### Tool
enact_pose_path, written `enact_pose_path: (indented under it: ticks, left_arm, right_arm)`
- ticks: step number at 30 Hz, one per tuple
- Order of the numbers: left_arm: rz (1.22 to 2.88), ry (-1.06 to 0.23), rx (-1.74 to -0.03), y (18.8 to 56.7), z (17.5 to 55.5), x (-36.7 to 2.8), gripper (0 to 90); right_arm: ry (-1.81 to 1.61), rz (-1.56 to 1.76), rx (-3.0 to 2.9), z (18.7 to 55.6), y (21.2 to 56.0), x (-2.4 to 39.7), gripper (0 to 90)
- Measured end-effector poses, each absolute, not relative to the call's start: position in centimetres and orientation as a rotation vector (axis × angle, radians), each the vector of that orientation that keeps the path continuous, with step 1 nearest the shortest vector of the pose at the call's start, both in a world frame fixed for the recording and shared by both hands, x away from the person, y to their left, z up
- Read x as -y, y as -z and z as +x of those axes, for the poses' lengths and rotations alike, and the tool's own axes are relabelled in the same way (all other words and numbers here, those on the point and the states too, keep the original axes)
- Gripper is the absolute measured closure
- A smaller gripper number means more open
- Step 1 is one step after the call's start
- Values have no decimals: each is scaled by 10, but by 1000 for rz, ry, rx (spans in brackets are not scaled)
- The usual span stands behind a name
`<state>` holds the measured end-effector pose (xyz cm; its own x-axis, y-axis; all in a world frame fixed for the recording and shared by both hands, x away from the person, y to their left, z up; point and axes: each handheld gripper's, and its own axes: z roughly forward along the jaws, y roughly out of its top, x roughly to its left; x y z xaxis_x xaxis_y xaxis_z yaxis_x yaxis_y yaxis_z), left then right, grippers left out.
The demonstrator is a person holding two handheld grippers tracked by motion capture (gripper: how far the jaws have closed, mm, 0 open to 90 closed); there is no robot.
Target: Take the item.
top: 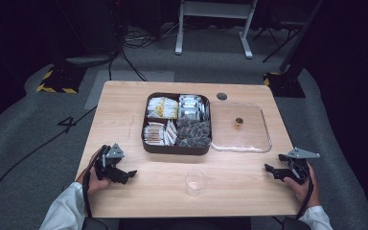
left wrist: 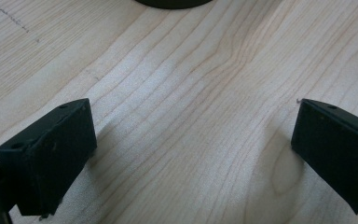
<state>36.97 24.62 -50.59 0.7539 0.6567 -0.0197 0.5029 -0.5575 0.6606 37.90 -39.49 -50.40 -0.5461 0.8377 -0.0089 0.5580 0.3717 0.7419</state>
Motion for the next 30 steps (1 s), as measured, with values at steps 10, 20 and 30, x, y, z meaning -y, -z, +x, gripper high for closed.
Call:
enact_pose_path:
  ticks: [10, 20, 30]
  left_arm:
    - [2309, -289, -855, 504, 374, -248, 6]
    - [2290, -352, -861, 488, 378, -260, 257]
    - [2246, -422, -836, 462, 389, -262, 266]
  right_arm:
    - [-994, 1215, -2253, 380, 504, 395, 175]
    - [-993, 1216, -2252, 380, 504, 395, 175]
    - [-993, 1215, -2252, 380, 504, 395, 174]
